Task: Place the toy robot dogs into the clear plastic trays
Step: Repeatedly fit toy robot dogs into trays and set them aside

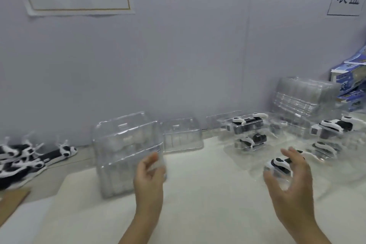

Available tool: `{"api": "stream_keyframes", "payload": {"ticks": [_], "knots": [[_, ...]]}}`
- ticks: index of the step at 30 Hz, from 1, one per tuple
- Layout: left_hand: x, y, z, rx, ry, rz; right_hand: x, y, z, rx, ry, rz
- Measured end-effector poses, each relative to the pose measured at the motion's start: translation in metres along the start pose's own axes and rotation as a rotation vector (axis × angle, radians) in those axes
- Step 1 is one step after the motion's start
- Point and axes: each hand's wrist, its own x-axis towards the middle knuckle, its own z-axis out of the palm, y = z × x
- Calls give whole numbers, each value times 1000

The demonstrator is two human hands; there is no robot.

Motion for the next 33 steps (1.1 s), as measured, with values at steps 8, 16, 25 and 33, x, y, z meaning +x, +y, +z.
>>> {"api": "stream_keyframes", "payload": {"ticks": [8, 16, 25, 33], "knots": [[54, 11, -103, 23, 579, -103, 1, -96, 151, 89, -449, -378], [74, 37, -121, -92, 171, -461, 22, -133, 226, -575, -847, -770], [34, 73, -124, -583, -133, -258, -12, -143, 174, 200, -439, -430], [-2, 93, -109, -92, -353, 84, -31, -153, 120, 647, -707, 167]]}}
